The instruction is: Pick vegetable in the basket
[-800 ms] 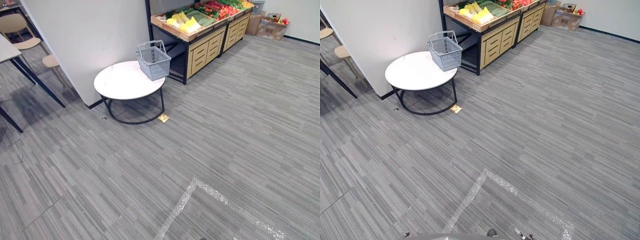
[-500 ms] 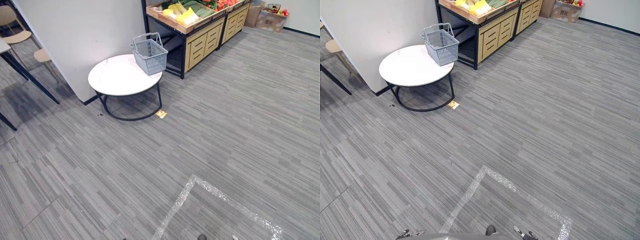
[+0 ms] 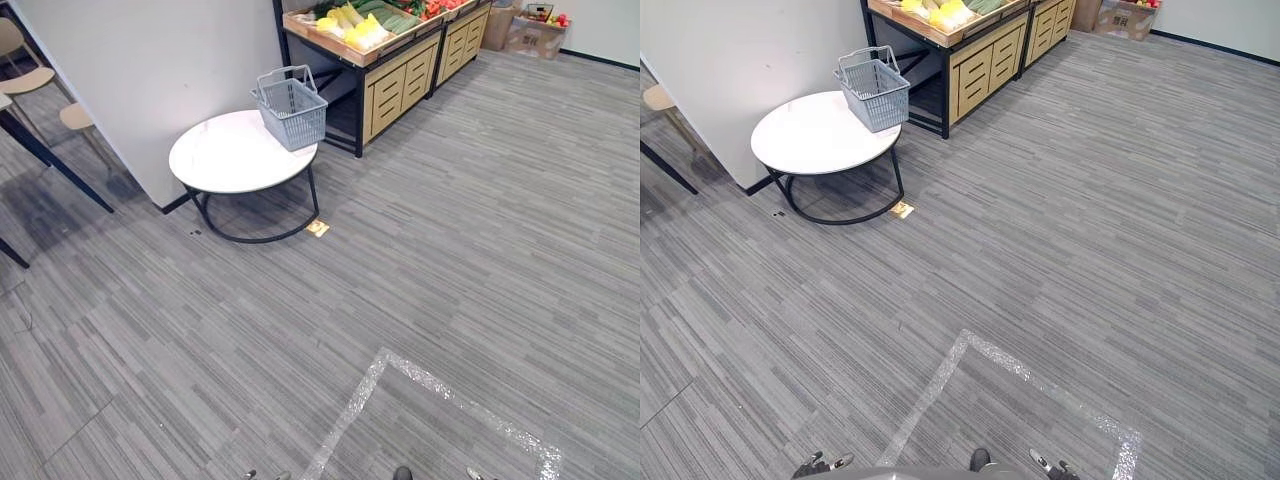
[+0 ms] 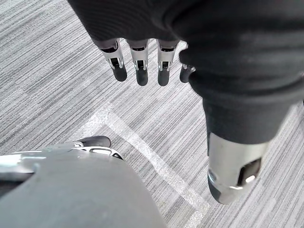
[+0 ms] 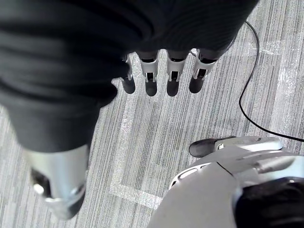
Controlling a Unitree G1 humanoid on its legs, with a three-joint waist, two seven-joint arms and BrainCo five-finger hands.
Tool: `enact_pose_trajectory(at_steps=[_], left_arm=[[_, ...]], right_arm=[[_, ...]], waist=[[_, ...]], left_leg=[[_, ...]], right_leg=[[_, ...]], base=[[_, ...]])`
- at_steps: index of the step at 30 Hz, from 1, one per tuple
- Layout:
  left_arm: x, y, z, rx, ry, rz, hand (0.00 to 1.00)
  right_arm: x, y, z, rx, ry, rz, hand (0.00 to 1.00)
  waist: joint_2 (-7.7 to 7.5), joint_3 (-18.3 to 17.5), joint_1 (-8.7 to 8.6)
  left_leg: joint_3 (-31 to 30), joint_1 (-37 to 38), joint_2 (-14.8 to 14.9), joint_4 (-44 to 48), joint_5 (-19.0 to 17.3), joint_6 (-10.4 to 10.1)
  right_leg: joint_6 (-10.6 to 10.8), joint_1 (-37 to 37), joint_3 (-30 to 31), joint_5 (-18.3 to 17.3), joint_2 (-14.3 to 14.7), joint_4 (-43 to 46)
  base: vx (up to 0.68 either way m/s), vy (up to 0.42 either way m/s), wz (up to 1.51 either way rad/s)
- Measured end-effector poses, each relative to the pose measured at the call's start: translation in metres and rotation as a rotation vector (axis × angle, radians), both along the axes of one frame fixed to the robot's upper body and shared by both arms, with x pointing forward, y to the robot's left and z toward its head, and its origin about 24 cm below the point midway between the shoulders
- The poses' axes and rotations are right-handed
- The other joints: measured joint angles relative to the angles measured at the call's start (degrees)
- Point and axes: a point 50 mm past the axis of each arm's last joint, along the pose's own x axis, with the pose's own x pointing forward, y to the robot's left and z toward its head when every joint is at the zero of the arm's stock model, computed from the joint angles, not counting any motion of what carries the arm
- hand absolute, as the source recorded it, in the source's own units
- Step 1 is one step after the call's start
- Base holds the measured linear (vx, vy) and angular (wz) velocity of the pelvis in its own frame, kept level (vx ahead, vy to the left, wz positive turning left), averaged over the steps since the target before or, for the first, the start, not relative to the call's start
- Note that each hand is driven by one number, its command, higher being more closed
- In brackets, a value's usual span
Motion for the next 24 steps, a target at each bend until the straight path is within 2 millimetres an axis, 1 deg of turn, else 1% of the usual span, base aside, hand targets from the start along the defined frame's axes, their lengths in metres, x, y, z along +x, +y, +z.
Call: enact_pose_trajectory(at_steps=[13, 15, 16, 17, 18, 20, 21, 22, 23, 24], left_arm=[[0.003, 0.002, 0.001, -0.010, -0.013, 0.005, 0.00], [0.008, 0.003, 0.001, -0.004, -0.021, -0.005, 0.00], [0.010, 0.003, 0.002, -0.002, -0.026, -0.011, 0.00], [0.017, 0.005, 0.003, 0.010, -0.043, -0.020, 0.00], [0.021, 0.007, 0.005, 0.020, -0.053, -0.017, 0.00], [0.025, 0.008, 0.006, 0.031, -0.065, -0.012, 0.00], [0.026, 0.011, 0.007, 0.037, -0.074, 0.004, 0.00], [0.028, 0.018, 0.009, 0.051, -0.090, 0.016, 0.00], [0.030, 0.019, 0.010, 0.056, -0.101, 0.018, 0.00], [0.033, 0.021, 0.012, 0.059, -0.129, 0.031, 0.00]], right_arm=[[0.001, 0.000, 0.000, 0.005, -0.008, -0.017, 0.00], [0.004, -0.001, 0.001, 0.005, -0.014, -0.006, 0.00], [0.008, 0.000, 0.001, 0.005, -0.021, 0.006, 0.00], [0.018, -0.001, 0.003, -0.001, -0.043, 0.028, 0.00], [0.021, -0.001, 0.003, -0.001, -0.049, 0.034, 0.00], [0.024, 0.001, 0.003, 0.003, -0.056, 0.036, 0.00], [0.023, 0.002, 0.003, 0.004, -0.051, 0.039, 0.00], [0.024, 0.007, 0.002, 0.010, -0.054, 0.059, 0.00], [0.025, 0.008, 0.002, 0.012, -0.054, 0.070, 0.00], [0.026, 0.006, 0.003, 0.001, -0.056, 0.098, 0.00]], waist=[[-0.66, 0.8, 0.04], [-0.75, 1.0, 0.00], [-0.69, 1.1, 0.07], [-0.93, 2.4, 0.00], [-1.25, 3.5, -0.06], [-1.63, 4.0, -0.06], [-2.34, 4.4, 0.02], [-3.79, 4.8, 0.01], [-4.34, 5.1, 0.15], [-3.90, 5.5, 0.17]], left_leg=[[-0.1, -0.8, -0.1, -0.2, 0.0, 0.0], [0.0, -2.1, 0.1, 0.1, 0.1, 0.1], [0.2, -2.7, 0.2, 0.3, 0.1, 0.1], [0.4, -4.3, 0.3, 1.4, 0.3, -0.3], [0.5, -4.4, 0.3, 1.5, 0.7, -0.8], [0.7, -4.5, 0.2, 1.9, 0.9, -1.2], [1.5, -4.7, 0.1, 4.4, 0.8, -1.3], [1.8, -8.6, 0.7, 13.6, 0.1, -1.9], [1.7, -11.4, 1.4, 19.9, -0.1, -1.9], [1.6, -17.5, 4.8, 33.7, 0.2, -1.5]], right_leg=[[-0.8, -0.9, -0.3, 0.5, 0.0, -0.2], [-1.0, -2.6, -0.2, 0.5, 0.0, 0.6], [-1.5, -3.8, -0.1, 0.2, 0.0, 2.0], [-3.4, -7.1, -0.2, -1.2, -0.4, 6.5], [-3.7, -8.1, -0.3, -2.0, -0.7, 8.5], [-3.9, -8.9, -0.3, -3.7, -1.1, 10.6], [-5.0, -9.0, -0.3, -5.6, -1.8, 12.2], [-5.5, -8.9, -0.4, -7.4, -3.1, 13.2], [-5.7, -8.5, -0.4, -7.7, -3.5, 13.4], [-6.1, -7.3, -1.1, -8.0, -2.9, 12.8]], base=[[-0.02, -0.016, 0.00], [-0.02, -0.021, -0.06], [-0.04, -0.021, -0.13], [-0.03, -0.015, -0.13], [-0.04, -0.023, -0.10], [-0.02, -0.046, -0.02], [-0.03, -0.114, 0.13], [-0.02, -0.151, 0.17], [-0.03, -0.182, 0.22], [0.02, -0.168, 0.08]])
